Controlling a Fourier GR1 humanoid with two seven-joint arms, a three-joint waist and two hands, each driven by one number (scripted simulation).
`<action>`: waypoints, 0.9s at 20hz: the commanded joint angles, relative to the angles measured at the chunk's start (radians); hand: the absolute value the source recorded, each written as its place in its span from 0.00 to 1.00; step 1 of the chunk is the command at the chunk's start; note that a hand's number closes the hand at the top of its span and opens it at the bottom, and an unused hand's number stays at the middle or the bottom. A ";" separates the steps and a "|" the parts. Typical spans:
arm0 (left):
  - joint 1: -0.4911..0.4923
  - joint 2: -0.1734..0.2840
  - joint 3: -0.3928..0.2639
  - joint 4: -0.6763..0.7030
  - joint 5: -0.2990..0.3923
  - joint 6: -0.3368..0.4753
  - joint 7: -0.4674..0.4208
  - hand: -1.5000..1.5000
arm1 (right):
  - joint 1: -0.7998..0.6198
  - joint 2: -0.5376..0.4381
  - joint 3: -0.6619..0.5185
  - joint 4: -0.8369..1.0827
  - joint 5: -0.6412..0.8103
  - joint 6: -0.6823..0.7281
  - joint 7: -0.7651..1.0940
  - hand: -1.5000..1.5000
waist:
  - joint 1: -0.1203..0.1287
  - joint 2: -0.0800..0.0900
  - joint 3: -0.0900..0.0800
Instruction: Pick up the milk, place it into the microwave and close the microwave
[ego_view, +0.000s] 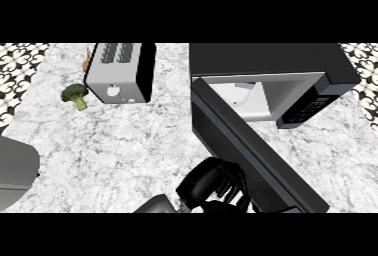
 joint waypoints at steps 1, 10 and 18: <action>-0.094 -0.006 -0.140 0.125 0.142 0.069 0.027 1.00 | -0.001 -0.020 0.012 -0.050 -0.032 0.054 0.014 0.00 | -0.037 0.007 -0.001; -0.286 -0.006 -0.159 0.139 0.360 0.163 -0.009 0.00 | -0.076 -0.100 0.028 -0.168 -0.126 0.108 0.152 0.00 | -0.113 0.023 -0.005; -0.387 -0.006 -0.104 0.173 0.501 0.208 -0.123 1.00 | -0.103 -0.133 0.064 -0.233 -0.145 0.155 0.176 0.00 | -0.196 0.044 -0.006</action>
